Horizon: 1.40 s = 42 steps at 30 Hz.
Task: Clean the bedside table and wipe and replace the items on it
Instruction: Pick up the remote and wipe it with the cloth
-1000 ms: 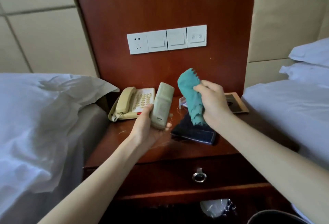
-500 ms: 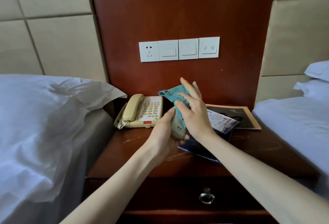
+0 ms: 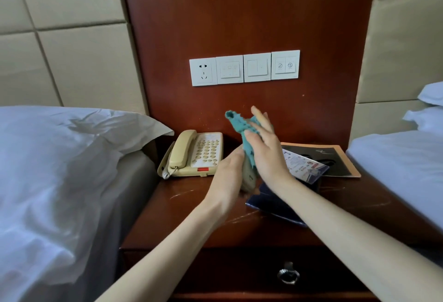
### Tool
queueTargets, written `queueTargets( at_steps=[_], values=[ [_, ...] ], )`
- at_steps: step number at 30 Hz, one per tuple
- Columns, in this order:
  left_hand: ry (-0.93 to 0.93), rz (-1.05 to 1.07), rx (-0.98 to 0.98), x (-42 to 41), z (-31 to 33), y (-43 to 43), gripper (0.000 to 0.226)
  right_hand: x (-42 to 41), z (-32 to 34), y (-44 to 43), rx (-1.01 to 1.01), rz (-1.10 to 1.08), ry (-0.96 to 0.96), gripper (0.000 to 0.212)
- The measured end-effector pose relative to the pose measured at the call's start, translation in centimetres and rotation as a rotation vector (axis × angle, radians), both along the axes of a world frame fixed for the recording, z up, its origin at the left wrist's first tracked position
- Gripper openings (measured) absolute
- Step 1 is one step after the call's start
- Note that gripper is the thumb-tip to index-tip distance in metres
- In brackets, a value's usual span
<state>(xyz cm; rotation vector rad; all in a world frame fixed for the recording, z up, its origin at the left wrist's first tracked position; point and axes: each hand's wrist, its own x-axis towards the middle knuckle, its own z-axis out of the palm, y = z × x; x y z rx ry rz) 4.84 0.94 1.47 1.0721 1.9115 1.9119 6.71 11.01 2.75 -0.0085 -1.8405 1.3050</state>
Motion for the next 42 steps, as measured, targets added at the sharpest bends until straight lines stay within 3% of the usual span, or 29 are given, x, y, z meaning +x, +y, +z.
queueTargets(
  at_steps=[3, 8, 12, 15, 19, 24, 27, 29, 32, 34, 37, 42],
  values=[
    [0.043, 0.026, -0.035, 1.0, -0.4, -0.1, 0.035, -0.5, 0.7, 0.8, -0.313, 0.026, -0.044, 0.037],
    [0.323, 0.166, -0.177, 0.9, -0.2, 0.3, 0.042, -0.3, -0.4, 0.0, -0.445, 0.042, -0.072, 0.031],
    [0.558, 0.251, -0.438, 0.3, 0.2, 0.4, 0.047, 0.4, -1.5, -0.4, -0.772, 0.103, -0.091, 0.025],
    [0.699, 0.238, -0.518, 0.5, 0.9, 0.6, 0.047, 0.8, -1.1, 0.0, -0.771, 0.107, -0.068, 0.021],
    [0.651, 0.213, -0.491, 1.6, 0.7, 0.1, 0.044, 1.0, 0.5, 1.6, -0.735, -0.021, -0.023, 0.023],
    [0.631, 0.117, -0.556, 2.1, -0.4, -0.4, 0.046, 1.7, 0.3, 3.2, -0.940, -0.081, -0.009, 0.022],
    [0.467, -0.001, -0.345, 1.7, -0.9, -0.5, 0.042, 1.6, 0.3, 3.6, -1.151, 0.012, 0.049, 0.009],
    [0.353, -0.067, -0.206, 1.4, -1.0, -0.2, 0.040, 1.3, 0.7, 3.4, -1.280, 0.079, 0.088, 0.018],
    [0.323, -0.045, -0.134, 0.9, -0.7, 0.5, 0.039, 1.1, 0.9, 2.8, -1.226, 0.096, 0.081, 0.029],
    [0.399, 0.004, -0.151, 0.6, -0.3, 1.0, 0.039, 1.2, 0.9, 2.0, -1.174, 0.100, 0.036, 0.033],
    [0.555, 0.108, -0.285, -0.4, 0.4, 1.5, 0.045, 1.2, 0.6, 0.8, -1.168, 0.176, 0.023, 0.030],
    [0.610, 0.123, -0.366, -2.2, 0.8, 0.8, 0.069, 1.5, -0.4, -0.1, -1.066, 0.308, 0.062, 0.020]
  ],
)
